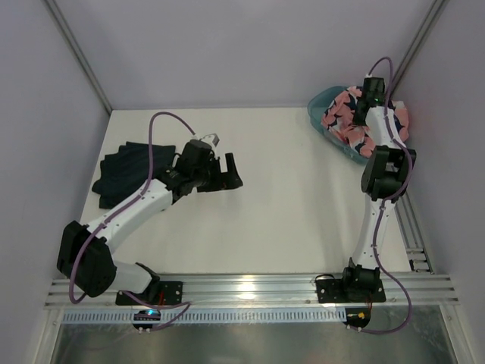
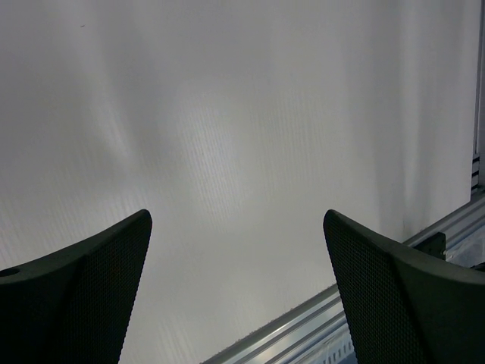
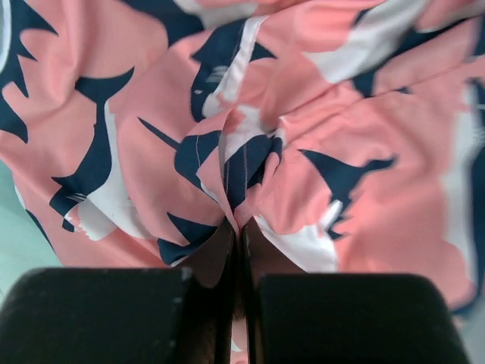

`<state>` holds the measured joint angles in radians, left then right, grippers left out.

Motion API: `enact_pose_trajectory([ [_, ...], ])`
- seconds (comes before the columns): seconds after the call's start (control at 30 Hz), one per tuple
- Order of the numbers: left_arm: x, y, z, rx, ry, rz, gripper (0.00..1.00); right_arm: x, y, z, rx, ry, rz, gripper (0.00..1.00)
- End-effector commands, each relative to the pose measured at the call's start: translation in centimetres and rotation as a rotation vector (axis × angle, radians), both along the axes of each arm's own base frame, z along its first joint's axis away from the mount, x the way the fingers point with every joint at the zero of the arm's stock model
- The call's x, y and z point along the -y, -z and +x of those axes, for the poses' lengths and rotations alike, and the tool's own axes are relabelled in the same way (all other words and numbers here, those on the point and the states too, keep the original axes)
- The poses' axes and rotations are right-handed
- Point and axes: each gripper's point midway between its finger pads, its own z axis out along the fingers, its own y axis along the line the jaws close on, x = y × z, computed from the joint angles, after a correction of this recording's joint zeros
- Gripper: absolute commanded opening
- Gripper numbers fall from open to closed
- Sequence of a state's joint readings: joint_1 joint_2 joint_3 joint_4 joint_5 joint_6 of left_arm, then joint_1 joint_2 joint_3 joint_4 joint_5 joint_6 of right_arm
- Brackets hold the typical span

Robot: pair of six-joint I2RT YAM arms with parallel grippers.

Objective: Fold and stack the shorts
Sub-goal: Pick up the shorts from the bin, then place the shorts at the center of the board.

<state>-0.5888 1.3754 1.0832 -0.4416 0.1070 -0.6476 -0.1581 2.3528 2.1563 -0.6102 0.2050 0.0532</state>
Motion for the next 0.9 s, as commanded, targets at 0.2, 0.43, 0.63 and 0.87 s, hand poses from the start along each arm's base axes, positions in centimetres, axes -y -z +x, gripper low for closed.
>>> enact_pose_trajectory([
  [0.2,2.0,-3.8,0.0,0.078,0.027,-0.122,0.96,0.7,-33.3,-4.2,0.686,-0.044,-0.224,0.04],
  [0.43,0.4,-5.7,-0.7,0.145,-0.015,-0.125,0.96,-4.6,-45.7,-13.0,0.964,-0.196,-0.161,0.04],
  [0.63,-1.7,-9.5,-1.1,0.230,-0.065,-0.100,0.99,-14.5,-48.7,-21.9,1.036,-0.519,-0.048,0.04],
  [0.87,-4.8,-11.2,-2.2,0.257,-0.112,-0.003,0.99,-25.7,-39.8,-28.7,0.819,-0.913,0.370,0.04],
])
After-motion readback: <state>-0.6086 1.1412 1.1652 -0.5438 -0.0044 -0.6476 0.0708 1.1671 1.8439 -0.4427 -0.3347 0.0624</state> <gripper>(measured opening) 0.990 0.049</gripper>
